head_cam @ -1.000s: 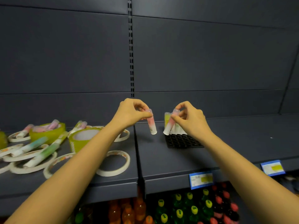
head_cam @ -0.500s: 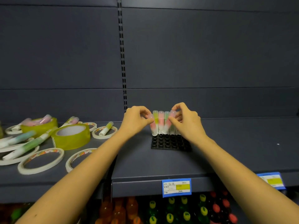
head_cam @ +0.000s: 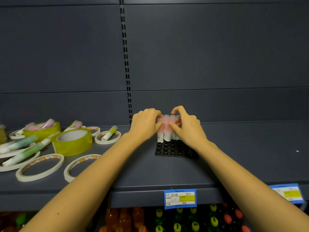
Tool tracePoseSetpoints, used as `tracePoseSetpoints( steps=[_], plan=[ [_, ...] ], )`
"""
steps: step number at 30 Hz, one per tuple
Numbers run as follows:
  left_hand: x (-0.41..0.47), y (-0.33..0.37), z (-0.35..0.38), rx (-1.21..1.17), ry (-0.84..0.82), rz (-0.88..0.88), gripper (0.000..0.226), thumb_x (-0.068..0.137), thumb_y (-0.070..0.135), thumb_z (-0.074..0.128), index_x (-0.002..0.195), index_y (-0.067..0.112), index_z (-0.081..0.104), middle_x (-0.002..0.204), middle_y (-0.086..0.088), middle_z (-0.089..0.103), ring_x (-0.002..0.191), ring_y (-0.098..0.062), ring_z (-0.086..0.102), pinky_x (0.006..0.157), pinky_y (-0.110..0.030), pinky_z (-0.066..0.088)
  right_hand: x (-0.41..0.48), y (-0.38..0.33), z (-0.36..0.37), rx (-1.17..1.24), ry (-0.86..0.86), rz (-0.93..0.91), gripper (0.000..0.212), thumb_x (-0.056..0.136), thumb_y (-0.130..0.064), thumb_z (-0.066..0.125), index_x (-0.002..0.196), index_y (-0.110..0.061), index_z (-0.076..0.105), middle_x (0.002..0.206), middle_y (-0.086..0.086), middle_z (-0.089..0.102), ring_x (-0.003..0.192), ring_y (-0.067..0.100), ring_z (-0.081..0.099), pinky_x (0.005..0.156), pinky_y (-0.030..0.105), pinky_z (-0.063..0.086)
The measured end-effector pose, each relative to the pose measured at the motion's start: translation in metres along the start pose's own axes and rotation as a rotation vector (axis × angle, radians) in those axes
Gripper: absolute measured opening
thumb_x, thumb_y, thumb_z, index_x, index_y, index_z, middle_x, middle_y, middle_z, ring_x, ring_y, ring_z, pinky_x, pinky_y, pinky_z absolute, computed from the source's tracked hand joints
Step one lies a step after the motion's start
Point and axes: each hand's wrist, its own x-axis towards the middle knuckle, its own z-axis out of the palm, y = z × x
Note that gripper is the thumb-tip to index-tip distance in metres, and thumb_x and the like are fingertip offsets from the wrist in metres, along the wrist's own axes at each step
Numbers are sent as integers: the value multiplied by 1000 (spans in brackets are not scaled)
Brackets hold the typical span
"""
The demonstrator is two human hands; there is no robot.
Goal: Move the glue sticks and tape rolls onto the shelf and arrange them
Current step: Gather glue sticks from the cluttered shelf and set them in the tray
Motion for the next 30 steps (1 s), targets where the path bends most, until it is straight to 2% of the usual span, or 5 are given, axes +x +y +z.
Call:
tracePoseSetpoints(
  steps=[4,7,13,20,30],
  plan=[
    [-5,-5,6,29,15,3,26,92,39,51,105,18,60,101,1,62,90,-23,61,69,-33,45,1,-1,4,-16,-12,-25,25,91,-26,57,113,-17,49,75,-2,61,90,28,59,86,44,49],
    [-7,-6,4,50,-14,41,29,93,38,46,113,19,59,103,1,62,91,-23,61,69,-34,45,5,-2,4,-156,-44,-78,26,92,-30,56,115,-19,51,93,1,67,92,23,62,92,42,44],
    [-18,-20,-8,-144,-144,-16,41,96,31,44,136,25,42,118,7,60,99,-18,58,83,-36,46,15,-11,-2,-341,-66,-78,30,94,-39,48,118,-24,59,112,0,51,95,24,57,74,35,42],
    [-29,-65,-46,-1,-34,-126,24,93,32,47,110,24,63,106,4,68,93,-21,62,74,-30,41,35,-35,-7,-587,-96,-129,35,92,-41,48,120,-22,58,118,3,46,102,24,52,66,32,34],
    [-85,-173,-116,80,-9,-413,24,91,33,51,104,21,68,104,-4,70,97,-27,62,75,-33,45,34,-133,62,-258,-183,-317,26,90,-37,53,114,-27,59,110,-6,62,99,20,59,75,31,42]
  ],
)
